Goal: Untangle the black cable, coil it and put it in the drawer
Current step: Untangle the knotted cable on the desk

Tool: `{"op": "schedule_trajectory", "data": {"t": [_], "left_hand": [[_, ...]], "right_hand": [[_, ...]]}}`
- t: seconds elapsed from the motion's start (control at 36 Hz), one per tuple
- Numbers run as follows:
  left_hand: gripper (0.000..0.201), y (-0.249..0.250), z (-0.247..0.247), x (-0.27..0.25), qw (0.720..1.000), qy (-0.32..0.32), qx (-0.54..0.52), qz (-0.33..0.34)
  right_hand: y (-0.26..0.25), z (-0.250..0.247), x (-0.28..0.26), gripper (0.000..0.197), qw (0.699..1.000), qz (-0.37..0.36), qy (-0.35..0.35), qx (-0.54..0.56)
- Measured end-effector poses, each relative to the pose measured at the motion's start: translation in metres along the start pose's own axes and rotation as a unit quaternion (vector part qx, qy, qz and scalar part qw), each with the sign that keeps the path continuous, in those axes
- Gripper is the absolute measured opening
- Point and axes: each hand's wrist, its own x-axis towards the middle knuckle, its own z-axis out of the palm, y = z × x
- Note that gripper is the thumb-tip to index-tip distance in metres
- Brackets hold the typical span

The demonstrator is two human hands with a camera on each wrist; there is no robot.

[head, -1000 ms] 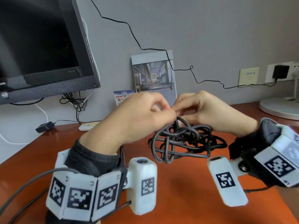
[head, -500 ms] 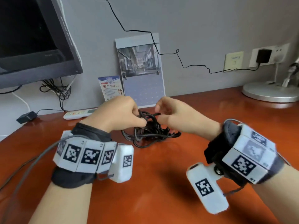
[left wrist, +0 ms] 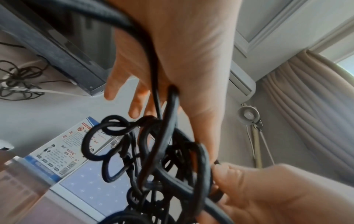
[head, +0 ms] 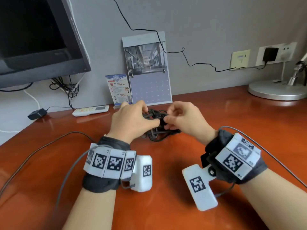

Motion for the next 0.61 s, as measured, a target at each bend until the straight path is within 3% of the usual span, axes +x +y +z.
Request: {"op": "schedule_trajectory", "data": {"t": [0.06,0.17,0.39,0.47,0.61], "left_hand": [[0.050,-0.003,0.002,0.001,1.000,0.012,-0.027,-0.002],[0.053,-0.007,0.004,0.000,0.998,0.010,-0.055,-0.011],[0.043,-0.013,0.005,-0.006,0.996,0.000,-0.080,-0.030],[0.041,-0.012,0.008,-0.006,0.996,-0.002,-0.077,-0.034],[0.044,-0.013,0.016,-0.003,0.996,0.000,-0.075,-0.045]], "right_hand": [[0.003,0.002,-0.003,0.022,0.994,0.033,-0.009,0.107],[0.002,0.008,-0.005,0.020,0.986,0.048,-0.005,0.162],[-0.004,0.011,-0.002,0.032,0.998,0.039,0.041,0.012],[-0.004,0.010,-0.004,0.039,0.999,0.045,0.013,-0.013],[0.000,0.006,-0.011,0.031,0.985,0.065,-0.079,0.136]]}}
